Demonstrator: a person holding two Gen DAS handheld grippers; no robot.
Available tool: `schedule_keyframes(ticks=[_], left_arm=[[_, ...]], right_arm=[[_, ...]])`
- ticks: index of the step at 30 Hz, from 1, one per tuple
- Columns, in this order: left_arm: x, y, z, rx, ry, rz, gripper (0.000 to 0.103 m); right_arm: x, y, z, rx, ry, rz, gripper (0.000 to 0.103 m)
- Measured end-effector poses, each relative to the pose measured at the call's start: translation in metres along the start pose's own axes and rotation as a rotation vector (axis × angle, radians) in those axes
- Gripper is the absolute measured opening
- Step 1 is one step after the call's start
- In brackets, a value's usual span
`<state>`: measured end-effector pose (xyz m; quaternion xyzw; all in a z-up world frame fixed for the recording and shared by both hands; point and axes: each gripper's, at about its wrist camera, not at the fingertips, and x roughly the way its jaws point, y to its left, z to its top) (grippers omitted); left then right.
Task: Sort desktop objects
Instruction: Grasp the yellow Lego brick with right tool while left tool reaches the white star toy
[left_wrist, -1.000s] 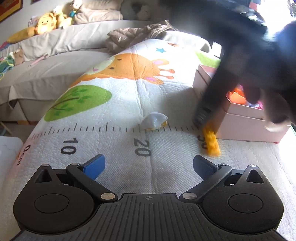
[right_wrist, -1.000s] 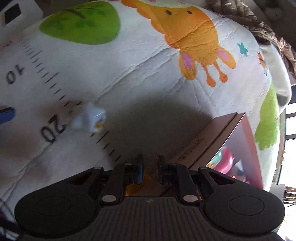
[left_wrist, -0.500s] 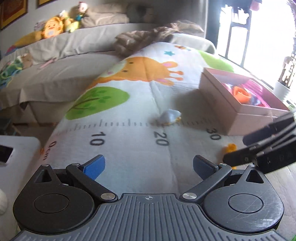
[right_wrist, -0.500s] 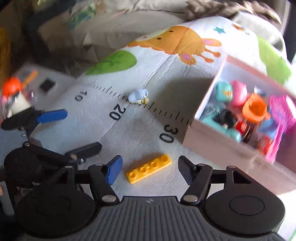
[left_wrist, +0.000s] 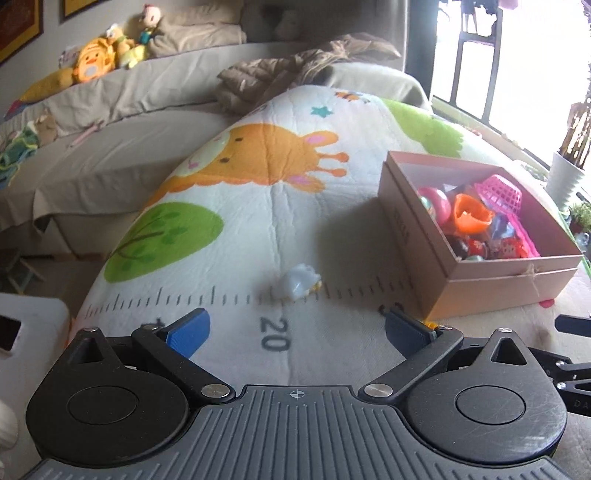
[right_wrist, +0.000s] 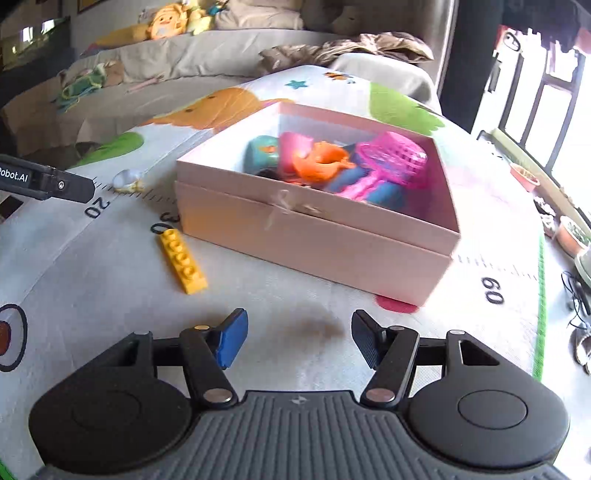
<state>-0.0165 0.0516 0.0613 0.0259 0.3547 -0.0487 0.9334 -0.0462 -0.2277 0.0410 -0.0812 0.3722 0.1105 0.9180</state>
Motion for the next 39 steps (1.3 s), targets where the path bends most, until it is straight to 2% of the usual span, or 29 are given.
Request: schedule_keyframes(ticks=[3,4,6,8,9,11,12,17,21,23,25,27,29,30,31,32,34,35,36,37,39], left_arm=[[0.013,-0.012,0.005,0.046,-0.016,0.035,0.103],[0.016,-0.014,0.006,0.051,-0.009,0.030,0.103],[0.018,-0.016,0.006,0.057,-0.008,0.015,0.103],[0.018,-0.016,0.004,0.089,-0.020,0.018,0.103],[0.017,-0.017,0.001,0.118,-0.029,0.026,0.103],[0.018,-0.017,-0.003,0.165,-0.041,0.055,0.103],[0.019,-0.016,-0.005,0.178,-0.039,0.066,0.103],[0.038,-0.007,0.001,0.121,0.011,0.050,0.103],[0.058,-0.006,0.007,0.115,-0.012,0.051,0.103],[0.065,-0.006,0.010,0.111,-0.010,0.026,0.098],[0.069,-0.004,0.013,0.102,0.002,-0.007,0.083],[0.073,-0.003,0.013,0.094,0.011,-0.017,0.075],[0.073,-0.003,0.009,0.098,0.016,-0.012,0.060],[0.072,-0.004,0.007,0.108,0.011,-0.004,0.050],[0.069,-0.005,0.004,0.118,0.001,0.003,0.046],[0.064,-0.007,0.000,0.127,-0.008,0.011,0.045],[0.057,-0.009,-0.006,0.146,-0.008,0.000,0.044],[0.052,-0.010,-0.010,0.156,-0.001,-0.011,0.044],[0.047,-0.012,-0.013,0.164,0.008,-0.023,0.044],[0.042,-0.013,-0.017,0.168,0.017,-0.034,0.044],[0.033,-0.016,-0.023,0.175,0.034,-0.065,0.045]], right_arm=[[-0.011,-0.023,0.001,0.042,-0.036,0.023,0.063],[-0.012,-0.030,0.004,0.049,-0.048,0.013,0.067],[-0.010,-0.039,0.012,0.030,-0.076,-0.050,0.076],[0.002,-0.042,0.020,-0.014,-0.080,-0.122,0.078],[0.008,-0.044,0.025,-0.034,-0.075,-0.129,0.078],[0.020,-0.046,0.035,-0.055,-0.053,-0.072,0.078],[0.024,-0.044,0.040,-0.059,-0.045,-0.049,0.082],[0.052,-0.022,0.066,-0.144,-0.065,-0.052,0.082],[0.068,-0.010,0.083,-0.164,-0.064,-0.037,0.082],[0.062,-0.007,0.081,-0.181,-0.057,-0.032,0.082],[0.049,-0.005,0.077,-0.189,-0.051,-0.008,0.082],[0.038,-0.005,0.074,-0.159,-0.028,0.056,0.082],[0.026,0.002,0.072,-0.130,-0.008,0.157,0.079],[0.020,0.011,0.069,-0.126,-0.011,0.199,0.075],[0.017,0.019,0.066,-0.132,-0.008,0.233,0.069],[0.018,0.028,0.064,-0.146,0.000,0.256,0.066],[0.024,0.050,0.058,-0.205,0.015,0.278,0.053],[0.029,0.057,0.055,-0.223,0.020,0.274,0.051],[0.035,0.062,0.053,-0.226,0.034,0.269,0.043],[0.040,0.064,0.052,-0.215,0.050,0.274,0.029],[0.042,0.064,0.051,-0.180,0.055,0.284,0.021]])
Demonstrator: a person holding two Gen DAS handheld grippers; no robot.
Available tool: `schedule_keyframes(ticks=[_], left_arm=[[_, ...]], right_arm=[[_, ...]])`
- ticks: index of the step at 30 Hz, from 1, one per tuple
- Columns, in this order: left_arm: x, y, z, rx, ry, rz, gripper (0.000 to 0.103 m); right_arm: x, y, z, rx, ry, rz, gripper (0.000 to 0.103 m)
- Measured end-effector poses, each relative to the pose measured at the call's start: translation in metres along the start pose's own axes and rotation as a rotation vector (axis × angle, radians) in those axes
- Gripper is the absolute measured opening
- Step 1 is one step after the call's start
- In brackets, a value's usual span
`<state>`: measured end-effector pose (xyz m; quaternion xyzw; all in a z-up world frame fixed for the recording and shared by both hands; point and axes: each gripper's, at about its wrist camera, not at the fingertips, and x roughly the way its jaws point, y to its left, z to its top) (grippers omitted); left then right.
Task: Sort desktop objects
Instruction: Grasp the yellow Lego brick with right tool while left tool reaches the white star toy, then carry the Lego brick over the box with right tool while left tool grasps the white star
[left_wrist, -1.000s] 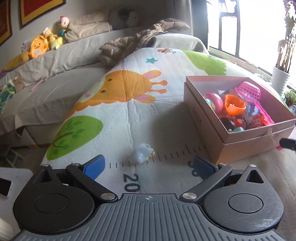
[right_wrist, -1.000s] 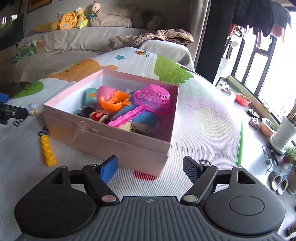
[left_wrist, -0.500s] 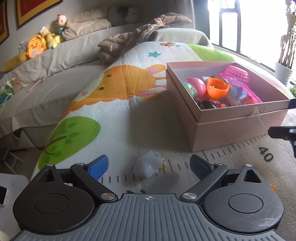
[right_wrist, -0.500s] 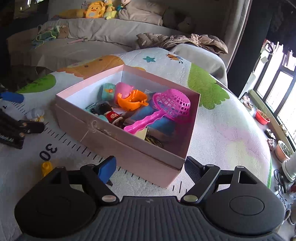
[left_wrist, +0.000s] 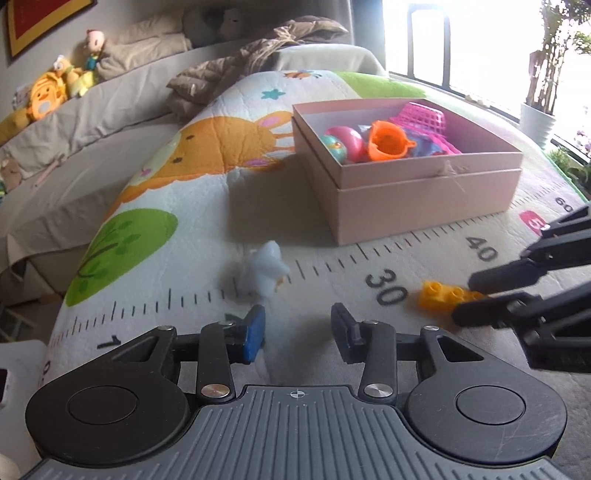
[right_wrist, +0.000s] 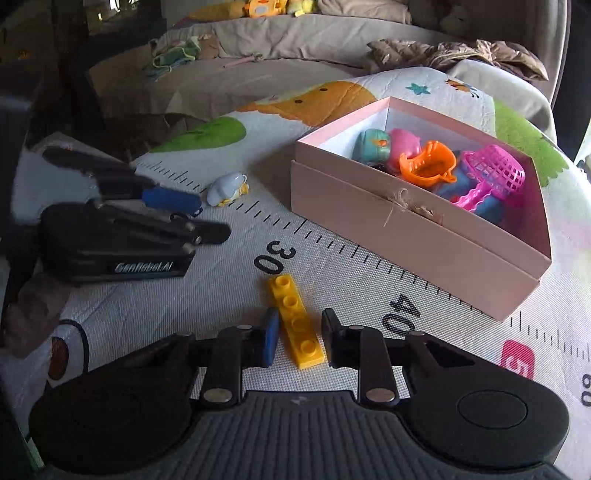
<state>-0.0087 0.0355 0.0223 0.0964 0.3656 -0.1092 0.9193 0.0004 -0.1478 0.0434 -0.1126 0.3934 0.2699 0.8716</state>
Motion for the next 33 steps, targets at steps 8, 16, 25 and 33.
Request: schedule_keyframes(ticks=[8,16,25,33], left_arm=[[0.024,0.005,0.023,-0.082,-0.010,0.128,0.077],[0.033,0.004,0.029,-0.080,-0.007,0.132,0.044],[-0.022,-0.027,-0.008,0.028,-0.041,0.127,0.040],[-0.086,-0.042,0.016,0.078,-0.171,0.048,0.040]], right_arm=[[-0.026,-0.017,-0.027,0.093,0.011,-0.065,0.014],[-0.041,-0.017,-0.044,0.115,-0.016,-0.113,0.019],[-0.035,-0.012,-0.041,0.072,-0.026,-0.110,0.018],[-0.085,-0.020,-0.035,0.065,-0.094,-0.114,0.014]])
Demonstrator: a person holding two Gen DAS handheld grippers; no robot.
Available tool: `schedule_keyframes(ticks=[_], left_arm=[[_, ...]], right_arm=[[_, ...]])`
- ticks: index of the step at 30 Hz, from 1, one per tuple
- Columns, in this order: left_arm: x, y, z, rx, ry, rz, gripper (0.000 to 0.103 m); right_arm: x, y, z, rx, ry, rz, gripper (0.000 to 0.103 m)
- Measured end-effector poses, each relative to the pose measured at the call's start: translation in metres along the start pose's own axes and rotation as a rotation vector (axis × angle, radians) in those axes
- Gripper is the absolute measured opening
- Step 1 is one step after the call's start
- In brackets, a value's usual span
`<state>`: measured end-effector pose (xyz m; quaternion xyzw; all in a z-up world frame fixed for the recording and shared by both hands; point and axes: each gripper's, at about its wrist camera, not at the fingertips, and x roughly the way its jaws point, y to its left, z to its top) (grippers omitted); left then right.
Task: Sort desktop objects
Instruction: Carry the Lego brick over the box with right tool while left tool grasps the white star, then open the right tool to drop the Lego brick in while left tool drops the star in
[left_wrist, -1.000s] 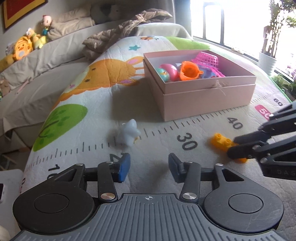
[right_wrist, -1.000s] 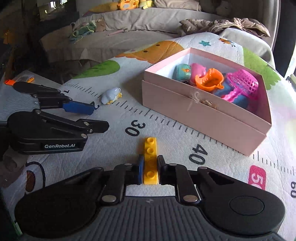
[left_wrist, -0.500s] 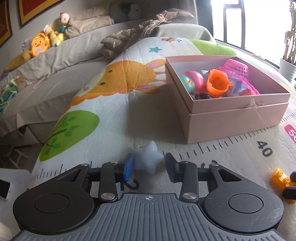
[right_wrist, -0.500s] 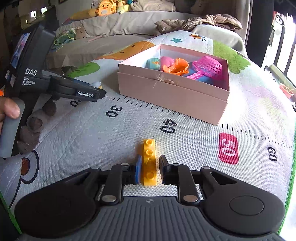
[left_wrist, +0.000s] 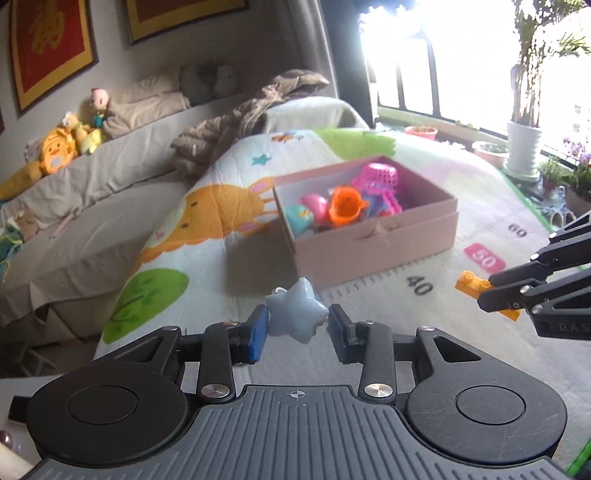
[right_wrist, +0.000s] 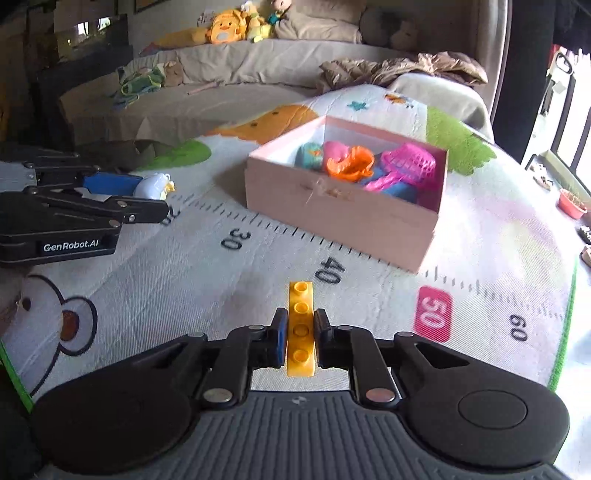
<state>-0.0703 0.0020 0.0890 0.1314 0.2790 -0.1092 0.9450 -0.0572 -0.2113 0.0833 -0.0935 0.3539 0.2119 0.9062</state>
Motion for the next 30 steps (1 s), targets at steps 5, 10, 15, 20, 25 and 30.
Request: schedule_keyframes(ticks=[5,10,15,20,25,30], left_arm=[[0.009,-0.011,0.049,0.029,-0.173,0.044,0.040],[0.058,-0.016,0.080,-0.021,-0.252,0.064,0.072],[0.076,0.005,0.059,-0.019,-0.138,0.059,0.091],[0.089,0.012,0.017,0.051,-0.022,0.015,0.095],[0.102,0.019,0.004,-0.033,0.086,-0.027,0.097],[0.103,0.030,-0.004,-0.145,0.150,-0.009,0.103]], right_arm=[[-0.036,-0.029,0.055,0.050,-0.147,-0.029,0.014],[-0.019,-0.065,0.122,0.166,-0.259,0.021,0.016],[0.020,-0.089,0.118,0.156,-0.194,-0.092,0.036],[0.048,-0.093,0.061,0.113,-0.065,-0.127,0.059],[0.070,-0.080,0.043,0.063,-0.013,-0.170,0.059],[0.091,-0.067,0.054,0.031,-0.017,-0.151,0.062]])
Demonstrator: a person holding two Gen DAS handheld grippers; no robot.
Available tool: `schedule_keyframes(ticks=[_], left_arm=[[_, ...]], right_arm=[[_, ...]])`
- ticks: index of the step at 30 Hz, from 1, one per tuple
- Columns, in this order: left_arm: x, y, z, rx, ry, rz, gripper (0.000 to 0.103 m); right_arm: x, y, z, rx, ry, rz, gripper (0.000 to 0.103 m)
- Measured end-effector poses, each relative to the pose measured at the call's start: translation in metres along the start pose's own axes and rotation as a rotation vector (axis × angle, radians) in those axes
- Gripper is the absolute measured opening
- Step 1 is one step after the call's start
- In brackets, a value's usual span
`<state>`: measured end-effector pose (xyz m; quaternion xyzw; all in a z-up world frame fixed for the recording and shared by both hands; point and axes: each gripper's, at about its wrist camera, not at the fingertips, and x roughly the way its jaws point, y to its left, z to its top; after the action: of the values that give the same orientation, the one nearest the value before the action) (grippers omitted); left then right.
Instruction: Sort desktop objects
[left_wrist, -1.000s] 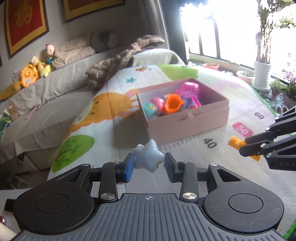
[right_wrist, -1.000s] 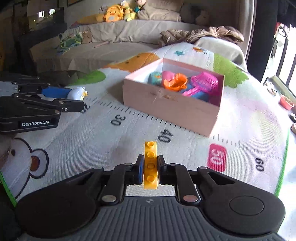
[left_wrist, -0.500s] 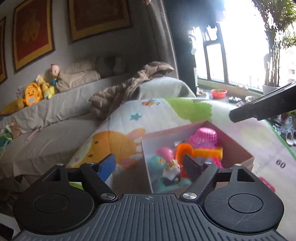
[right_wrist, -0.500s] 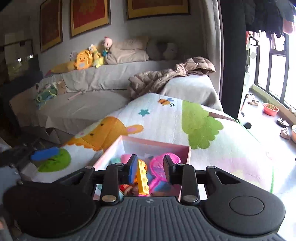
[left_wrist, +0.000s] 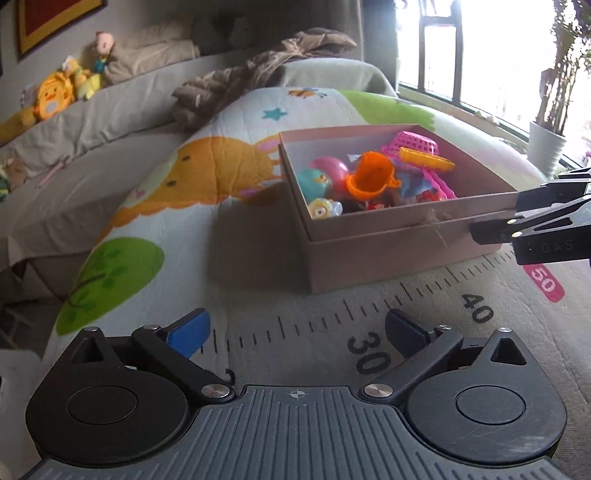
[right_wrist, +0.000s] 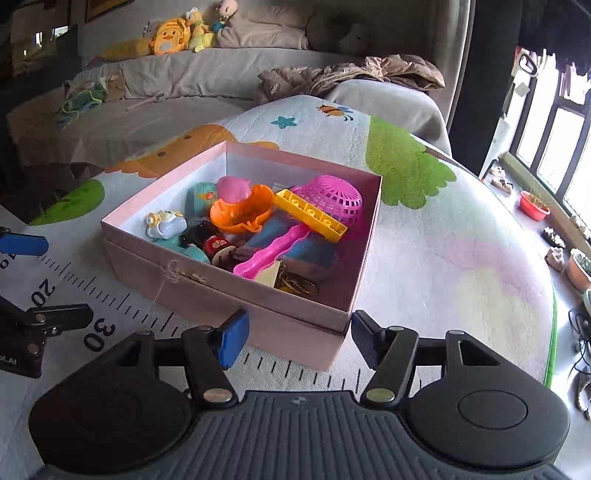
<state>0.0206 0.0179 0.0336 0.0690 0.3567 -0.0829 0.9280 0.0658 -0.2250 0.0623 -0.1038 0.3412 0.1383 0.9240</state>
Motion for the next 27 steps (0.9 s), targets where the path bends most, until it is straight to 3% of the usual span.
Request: schedule_keyframes(ticks=[5,9,12,15,27], left_arm=[[0.012,0.001,-0.007,-0.053,0.098,0.057,0.103],[0.007,0.001,-0.021,-0.111,0.084,0.095,0.103],[0.002,-0.005,-0.026,-0.126,0.066,0.114,0.103],[0.000,-0.008,-0.030,-0.117,0.035,0.122,0.103],[-0.010,-0.007,-0.045,-0.144,-0.018,0.121,0.103]], right_arm=[[0.007,0.008,0.004,0.048,-0.026,-0.004,0.062],[-0.004,0.013,-0.016,0.158,0.010,0.000,0.086],[-0.010,0.026,-0.044,0.187,0.068,-0.033,0.087],[-0.021,0.037,-0.065,0.215,0.051,-0.080,0.103],[-0.015,0.034,-0.069,0.288,0.033,-0.161,0.103]])
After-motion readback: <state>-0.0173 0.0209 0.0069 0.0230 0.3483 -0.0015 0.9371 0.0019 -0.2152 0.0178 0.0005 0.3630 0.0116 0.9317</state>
